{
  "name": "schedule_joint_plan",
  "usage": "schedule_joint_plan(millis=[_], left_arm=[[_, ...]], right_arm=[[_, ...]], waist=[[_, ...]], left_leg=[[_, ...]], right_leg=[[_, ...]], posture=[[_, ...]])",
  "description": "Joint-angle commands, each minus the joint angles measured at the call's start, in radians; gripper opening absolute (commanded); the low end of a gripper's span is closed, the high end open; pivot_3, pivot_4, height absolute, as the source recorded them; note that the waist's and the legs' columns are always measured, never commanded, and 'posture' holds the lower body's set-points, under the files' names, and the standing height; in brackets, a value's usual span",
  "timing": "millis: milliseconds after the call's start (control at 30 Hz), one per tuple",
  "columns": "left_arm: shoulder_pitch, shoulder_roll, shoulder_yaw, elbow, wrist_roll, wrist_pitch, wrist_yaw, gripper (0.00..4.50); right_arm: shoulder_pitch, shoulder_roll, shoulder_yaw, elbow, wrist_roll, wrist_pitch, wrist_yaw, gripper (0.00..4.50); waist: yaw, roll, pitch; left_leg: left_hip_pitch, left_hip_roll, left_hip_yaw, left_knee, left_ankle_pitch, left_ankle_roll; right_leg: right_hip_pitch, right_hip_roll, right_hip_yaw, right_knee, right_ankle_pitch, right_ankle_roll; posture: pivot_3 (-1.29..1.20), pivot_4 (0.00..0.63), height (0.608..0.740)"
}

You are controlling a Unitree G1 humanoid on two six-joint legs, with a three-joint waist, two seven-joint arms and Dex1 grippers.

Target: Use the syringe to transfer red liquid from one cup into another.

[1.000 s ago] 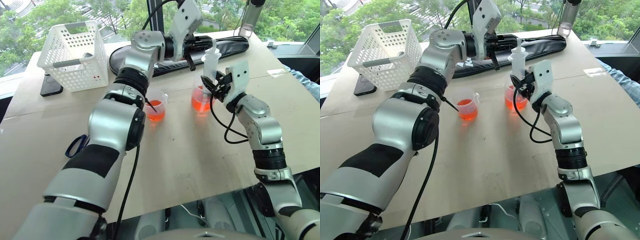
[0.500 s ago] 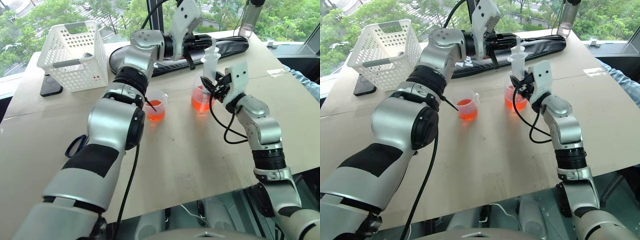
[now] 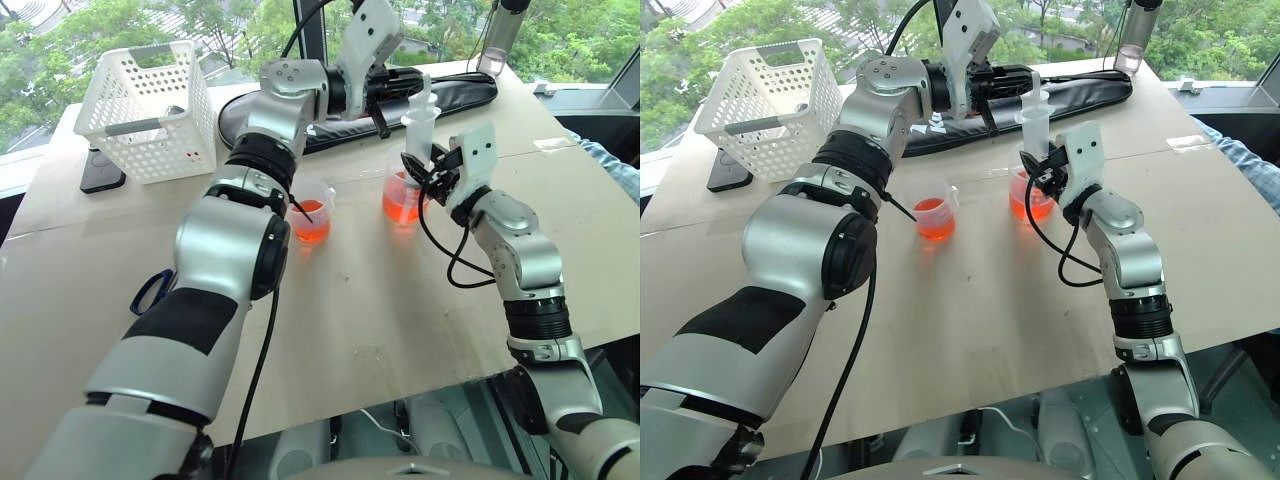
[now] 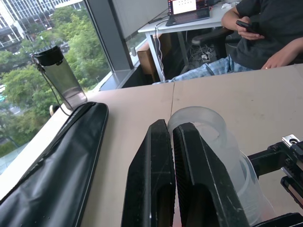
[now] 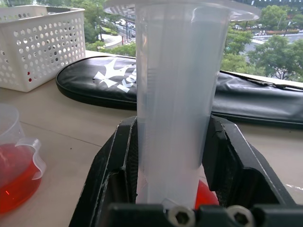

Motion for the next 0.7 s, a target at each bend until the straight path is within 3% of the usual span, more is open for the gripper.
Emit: schedule_joint_plan(millis=[33,67,167,367,433,700], left_arm=[[-0.075,0.024,0.045,-0.057,-0.022,-0.044,0.056,0.00],[-0.072,0.023,0.049,-0.057,-0.027,-0.039,0.055,0.00],[-0.063,0.021,0.060,-0.063,-0.046,-0.006,0.013,1.01],[-0.044,0.031,0.080,-0.082,-0.065,0.036,-0.046,3.87],[-0.043,0.043,0.094,-0.090,-0.083,0.063,-0.072,4.50],[-0.025,0.094,0.152,-0.139,-0.154,0.184,-0.115,4.50]], right_arm=[[0.010,0.012,0.035,-0.026,0.000,0.000,0.014,1.46],[0.007,0.016,0.031,-0.026,0.002,-0.005,0.011,1.46],[-0.006,0.034,0.013,-0.034,0.015,-0.020,-0.003,1.46],[-0.032,0.066,-0.044,-0.049,0.052,-0.040,-0.031,1.46],[-0.037,0.070,-0.058,-0.055,0.064,-0.046,-0.040,1.45],[-0.040,0.056,-0.080,-0.093,0.084,-0.033,-0.064,1.45]], waist=[[0.000,0.000,0.000],[0.000,0.000,0.000],[-0.002,0.000,0.000],[-0.002,0.000,0.000],[-0.002,0.000,0.000],[-0.003,0.000,0.000]], left_leg=[[0.000,0.000,0.000,0.000,0.000,0.000],[0.000,0.000,0.000,0.000,0.000,0.000],[0.000,0.000,0.000,0.000,0.000,0.000],[0.000,0.000,0.000,0.000,0.000,0.000],[0.000,0.000,0.000,0.000,0.000,0.000],[0.000,0.000,0.000,0.000,0.000,0.000]], right_leg=[[0.000,0.000,0.000,0.000,0.000,0.000],[0.000,0.000,0.000,0.000,0.000,0.000],[0.000,0.000,0.000,0.000,0.000,0.000],[-0.001,0.000,0.000,0.000,0.000,0.000],[-0.001,0.000,0.000,0.000,0.000,0.000],[-0.001,0.000,0.000,0.001,0.000,0.000]], posture=[[0.00,0.150,0.724],[0.00,0.150,0.724],[0.00,0.150,0.724],[0.00,0.150,0.724],[0.00,0.150,0.724],[0.00,0.150,0.724]])
